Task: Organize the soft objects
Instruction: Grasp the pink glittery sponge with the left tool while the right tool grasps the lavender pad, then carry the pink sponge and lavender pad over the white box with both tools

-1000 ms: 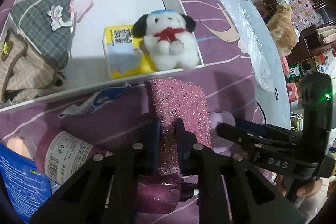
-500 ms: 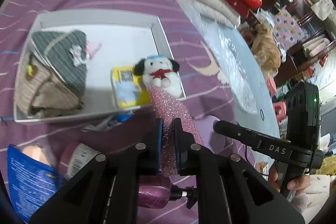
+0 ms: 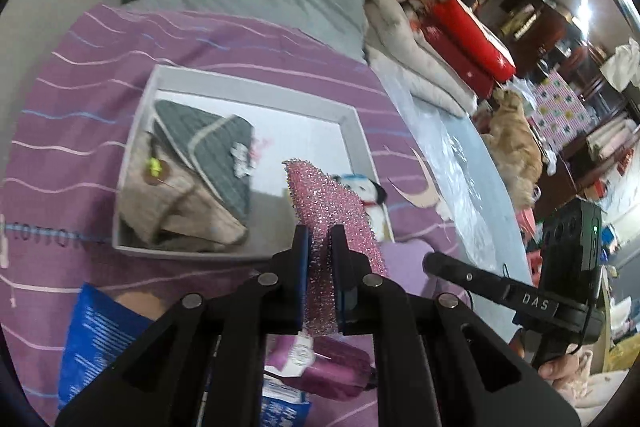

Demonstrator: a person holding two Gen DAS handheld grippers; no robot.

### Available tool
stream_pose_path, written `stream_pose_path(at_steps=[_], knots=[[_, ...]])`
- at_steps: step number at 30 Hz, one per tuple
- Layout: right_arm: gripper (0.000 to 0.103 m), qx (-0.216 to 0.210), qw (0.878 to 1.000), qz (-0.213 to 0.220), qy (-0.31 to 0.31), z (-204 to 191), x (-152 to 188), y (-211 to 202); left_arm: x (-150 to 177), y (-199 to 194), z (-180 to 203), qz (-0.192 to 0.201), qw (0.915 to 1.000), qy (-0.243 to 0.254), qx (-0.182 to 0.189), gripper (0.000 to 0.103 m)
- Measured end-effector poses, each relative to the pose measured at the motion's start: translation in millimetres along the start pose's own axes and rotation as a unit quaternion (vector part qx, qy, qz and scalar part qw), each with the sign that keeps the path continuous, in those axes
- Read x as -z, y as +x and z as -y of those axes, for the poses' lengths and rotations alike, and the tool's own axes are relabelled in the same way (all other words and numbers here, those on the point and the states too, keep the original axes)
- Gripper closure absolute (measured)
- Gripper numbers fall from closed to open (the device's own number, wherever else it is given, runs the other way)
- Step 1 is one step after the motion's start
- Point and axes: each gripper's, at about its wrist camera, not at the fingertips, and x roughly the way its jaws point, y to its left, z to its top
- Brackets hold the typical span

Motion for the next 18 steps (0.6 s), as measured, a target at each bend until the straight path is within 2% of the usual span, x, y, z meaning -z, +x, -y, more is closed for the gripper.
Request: stream_pose_path(at_steps=[5, 9, 11, 16, 18], knots=[[0.09, -0.014, 1.0, -0.003, -0.005, -9.7, -0.6, 12.7, -1.9, -6.3, -8.5, 0.019, 0.9998, -0.006, -0.006, 0.091], [0.09, -0.024, 1.0, -0.002, -0.002, -13.3, -1.6, 21.5, -1.9, -10.2, -13.7, 0.039, 0.9987, -0.002, -0.033, 0.091], [0.09, -0.015, 1.0, -0.001, 0.0, -14.2, -2.2, 25.9, -1.9, -9.8, -17.1, 0.047, 0.9979, -0.001, -0.044, 0.091], [0.09, -0.02, 1.0, 0.006, 0.01, -14.4, -4.1, 28.9, -2.8, -2.4, -28.8, 0.05, 0.9978, -0.011, -0.041, 0.091], [0.09, -0.02, 1.0, 0.01, 0.01, -14.0, -4.5, 27.5, -3.7, 1.8, -30.8, 0.053, 0.9969, -0.011, -0.058, 0.091]])
